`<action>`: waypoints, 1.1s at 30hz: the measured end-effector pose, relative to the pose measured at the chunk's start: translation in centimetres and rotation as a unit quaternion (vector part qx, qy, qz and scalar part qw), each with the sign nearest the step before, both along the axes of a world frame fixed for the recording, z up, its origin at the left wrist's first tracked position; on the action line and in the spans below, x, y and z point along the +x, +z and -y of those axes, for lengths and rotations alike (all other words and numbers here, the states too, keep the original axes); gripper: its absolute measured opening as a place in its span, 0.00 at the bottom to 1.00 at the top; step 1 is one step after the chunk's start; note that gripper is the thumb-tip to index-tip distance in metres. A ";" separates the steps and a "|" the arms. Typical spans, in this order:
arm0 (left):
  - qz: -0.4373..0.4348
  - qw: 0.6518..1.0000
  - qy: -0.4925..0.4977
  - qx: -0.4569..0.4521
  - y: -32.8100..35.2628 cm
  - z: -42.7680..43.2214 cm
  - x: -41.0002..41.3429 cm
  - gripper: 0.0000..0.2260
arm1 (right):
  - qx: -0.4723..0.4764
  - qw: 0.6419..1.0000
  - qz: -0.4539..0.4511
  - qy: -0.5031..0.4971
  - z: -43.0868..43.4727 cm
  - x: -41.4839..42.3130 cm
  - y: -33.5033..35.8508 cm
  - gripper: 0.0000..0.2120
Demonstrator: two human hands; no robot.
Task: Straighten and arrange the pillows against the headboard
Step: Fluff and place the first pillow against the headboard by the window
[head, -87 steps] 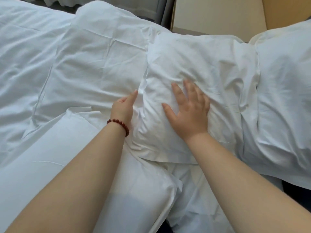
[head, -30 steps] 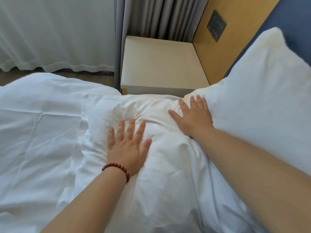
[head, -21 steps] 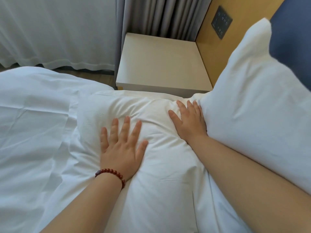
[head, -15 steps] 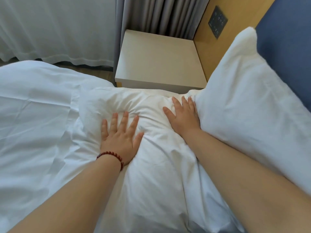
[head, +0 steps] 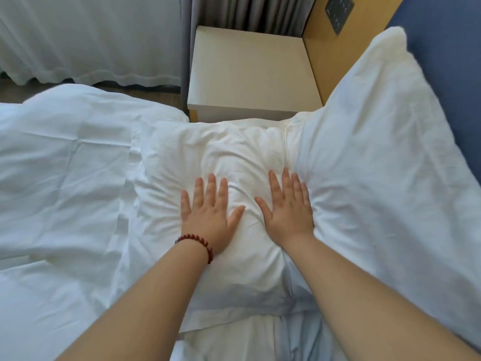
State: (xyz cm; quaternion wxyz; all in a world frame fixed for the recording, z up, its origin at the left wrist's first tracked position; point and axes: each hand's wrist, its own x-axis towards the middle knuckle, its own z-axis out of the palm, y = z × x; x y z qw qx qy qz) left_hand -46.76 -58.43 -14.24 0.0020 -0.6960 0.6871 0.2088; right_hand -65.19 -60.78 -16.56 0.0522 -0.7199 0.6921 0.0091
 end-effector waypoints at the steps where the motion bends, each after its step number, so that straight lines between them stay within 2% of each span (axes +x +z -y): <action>1: 0.003 1.000 -0.010 0.005 0.2 -0.1 0.3 0.32 | 0.007 1.000 0.000 0.000 0.0 0.1 0.2 0.37; 6: 0.024 0.999 -0.024 0.023 1.0 -4.0 1.1 0.31 | 0.048 0.998 0.046 0.015 -3.9 -0.4 2.8 0.39; 9: 0.019 0.999 -0.008 0.024 1.1 -6.0 0.0 0.31 | 0.051 0.998 0.013 0.025 -8.4 -0.4 2.2 0.36; 16: 0.041 0.999 -0.021 0.002 -0.3 -6.1 -0.5 0.33 | 0.065 0.997 -0.037 0.007 -7.6 0.4 -1.0 0.36; 22: 0.059 0.997 -0.058 -0.003 0.3 -12.3 0.9 0.33 | 0.044 0.999 0.023 -0.002 -15.3 -0.9 2.4 0.34; 25: 0.002 0.998 -0.058 -0.002 1.9 -12.5 -1.1 0.30 | 0.003 0.998 0.064 -0.017 -19.1 -1.2 4.9 0.31; 29: -0.112 0.991 -0.057 -0.040 4.1 -9.7 -5.9 0.27 | -0.155 0.984 0.087 -0.021 -18.5 -1.9 9.6 0.26; 31: -0.171 0.982 -0.047 -0.064 5.2 -7.8 -8.5 0.26 | -0.235 0.969 0.071 -0.020 -17.2 -2.9 12.6 0.25; 33: -0.245 0.966 -0.029 -0.080 6.1 -5.8 -11.1 0.25 | -0.277 0.960 0.034 -0.028 -16.1 -4.3 15.3 0.25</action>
